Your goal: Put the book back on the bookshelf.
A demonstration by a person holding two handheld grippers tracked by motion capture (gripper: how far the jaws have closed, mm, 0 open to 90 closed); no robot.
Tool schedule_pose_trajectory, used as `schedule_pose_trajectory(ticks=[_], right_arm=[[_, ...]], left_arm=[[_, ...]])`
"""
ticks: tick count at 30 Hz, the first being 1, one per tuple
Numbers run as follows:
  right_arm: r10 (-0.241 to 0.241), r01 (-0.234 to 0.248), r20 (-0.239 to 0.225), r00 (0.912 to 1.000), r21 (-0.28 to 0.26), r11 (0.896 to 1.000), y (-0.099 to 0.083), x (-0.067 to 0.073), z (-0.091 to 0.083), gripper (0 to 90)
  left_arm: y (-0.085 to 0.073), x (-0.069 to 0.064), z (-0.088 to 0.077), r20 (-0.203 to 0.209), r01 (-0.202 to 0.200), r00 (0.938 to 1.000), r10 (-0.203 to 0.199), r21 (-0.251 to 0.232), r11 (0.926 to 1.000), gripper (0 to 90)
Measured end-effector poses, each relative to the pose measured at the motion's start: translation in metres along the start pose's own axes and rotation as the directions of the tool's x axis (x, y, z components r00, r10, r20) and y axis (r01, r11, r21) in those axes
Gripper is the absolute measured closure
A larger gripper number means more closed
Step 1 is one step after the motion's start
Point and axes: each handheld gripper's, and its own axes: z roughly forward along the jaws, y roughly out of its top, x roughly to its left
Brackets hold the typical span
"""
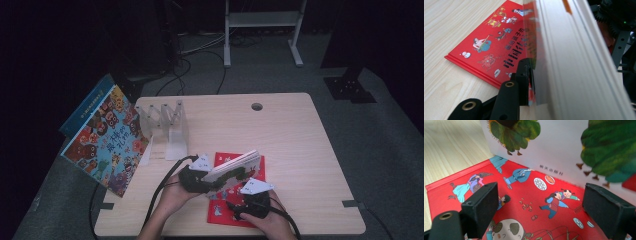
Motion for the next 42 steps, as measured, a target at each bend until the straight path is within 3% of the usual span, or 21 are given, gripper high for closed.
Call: schedule_pose_trajectory(ticks=[8,11,19,29,35,40,42], right_arm=[[-0.003,0.003,-0.001,1.0,-0.002,1.0,0.0,0.0,0.0,12.7],[-0.002,0.002,-0.002,1.0,-0.001,1.0,0.0,0.0,0.0,12.7],[-0.002,0.002,-0.002,1.0,-0.001,1.0,0.0,0.0,0.0,12.7],[0.001,-0.001,-0.002,1.0,0.003,1.0,0.001,-0.001,0.001,12.7],[-0.005,0.005,0.0,1.0,-0.001,1.0,0.001,-0.002,0.001,12.7],[-0.005,0.005,0.001,1.0,-0.002,1.0,0.001,-0.002,0.001,12.7],[-0.006,0.006,0.001,1.0,-0.003,1.0,0.001,-0.002,0.001,12.7]], left_arm=[[-0.002,0.002,0.0,-0.017,0.024,0.9996,-0.025,-0.019,0.9995,74.9],[-0.002,0.001,-0.001,-0.031,0.014,0.9994,-0.014,-0.019,0.9997,75.2],[0.0,0.004,-0.008,-0.022,0.037,0.999,-0.038,-0.051,0.998,75.6],[-0.002,0.006,-0.032,-0.032,0.05,0.9981,-0.053,-0.092,0.9945,75.7],[-0.009,0.009,-0.056,-0.034,0.08,0.9957,-0.086,-0.151,0.9854,75.7],[-0.016,0.011,-0.074,-0.043,0.106,0.9925,-0.114,-0.17,0.9797,75.7],[-0.02,0.011,-0.081,-0.064,0.102,0.9914,-0.114,-0.169,0.9804,75.7]])
